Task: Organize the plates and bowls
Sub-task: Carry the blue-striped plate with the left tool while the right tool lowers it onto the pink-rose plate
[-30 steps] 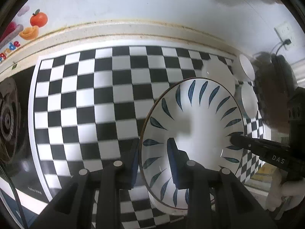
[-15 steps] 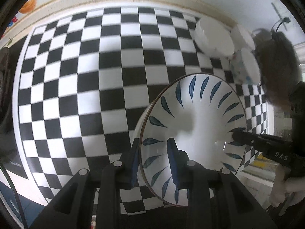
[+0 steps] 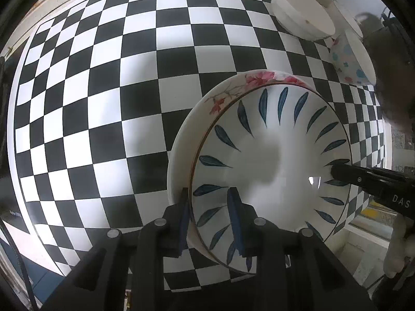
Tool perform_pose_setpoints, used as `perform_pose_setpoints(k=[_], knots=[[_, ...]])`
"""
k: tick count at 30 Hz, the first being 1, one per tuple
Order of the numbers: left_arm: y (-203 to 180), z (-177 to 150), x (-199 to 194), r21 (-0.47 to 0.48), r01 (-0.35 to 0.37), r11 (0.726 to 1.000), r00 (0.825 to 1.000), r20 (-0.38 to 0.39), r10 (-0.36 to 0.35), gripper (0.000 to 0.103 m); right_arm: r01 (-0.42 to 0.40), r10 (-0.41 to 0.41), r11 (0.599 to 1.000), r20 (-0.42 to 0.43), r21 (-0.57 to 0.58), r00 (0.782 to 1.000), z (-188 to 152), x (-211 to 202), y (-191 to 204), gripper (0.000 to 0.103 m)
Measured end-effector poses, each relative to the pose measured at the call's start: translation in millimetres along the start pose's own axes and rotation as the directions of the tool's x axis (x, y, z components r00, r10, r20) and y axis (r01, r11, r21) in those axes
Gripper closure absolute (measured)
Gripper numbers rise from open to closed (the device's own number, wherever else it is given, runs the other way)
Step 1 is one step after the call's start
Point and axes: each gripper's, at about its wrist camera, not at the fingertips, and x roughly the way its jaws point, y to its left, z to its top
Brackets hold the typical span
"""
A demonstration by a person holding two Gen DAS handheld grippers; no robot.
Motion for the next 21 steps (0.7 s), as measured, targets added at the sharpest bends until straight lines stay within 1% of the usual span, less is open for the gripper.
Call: perform_pose_setpoints(k=[6, 9, 12, 14, 15, 21], knots=[[-8.2, 2.5, 6.9, 0.001, -0.026, 1.000, 1.000, -0.008, 0.026, 0.078, 0.009, -0.009, 1.000, 0.001, -0.008, 1.000, 6.6, 0.5, 0.9, 0.093], [-10.2, 3.0, 9.1, -0.010, -0.026, 1.000, 1.000, -0.012, 0.026, 0.077, 0.011, -0.011, 1.000, -0.008, -0.004, 1.000, 7.4, 1.6, -2.7, 0.093], [-10.1, 4.1, 9.0, -0.022, -0.023, 0.999, 1.000, -0.014, 0.023, 0.077, -0.004, 0.004, 1.000, -0.013, 0.004, 1.000, 8.2, 1.5, -6.3, 0.093], [-8.8, 3.9, 8.9, -0.030, -0.018, 0.999, 1.000, -0.016, 0.018, 0.077, 0.005, -0.005, 1.000, -0.015, -0.004, 1.000, 8.6, 1.3, -5.3, 0.092], [-7.5, 3.6, 8.6, -0.031, -0.018, 0.999, 1.000, -0.017, 0.017, 0.077, 0.007, -0.007, 1.000, -0.014, -0.006, 1.000, 8.6, 0.7, -4.6, 0.090], [-2.8, 1.9, 5.4, -0.055, -0.018, 0.998, 1.000, -0.019, 0.017, 0.077, 0.042, -0.042, 0.999, -0.011, -0.004, 0.999, 8.7, -3.4, 0.8, 0.090]])
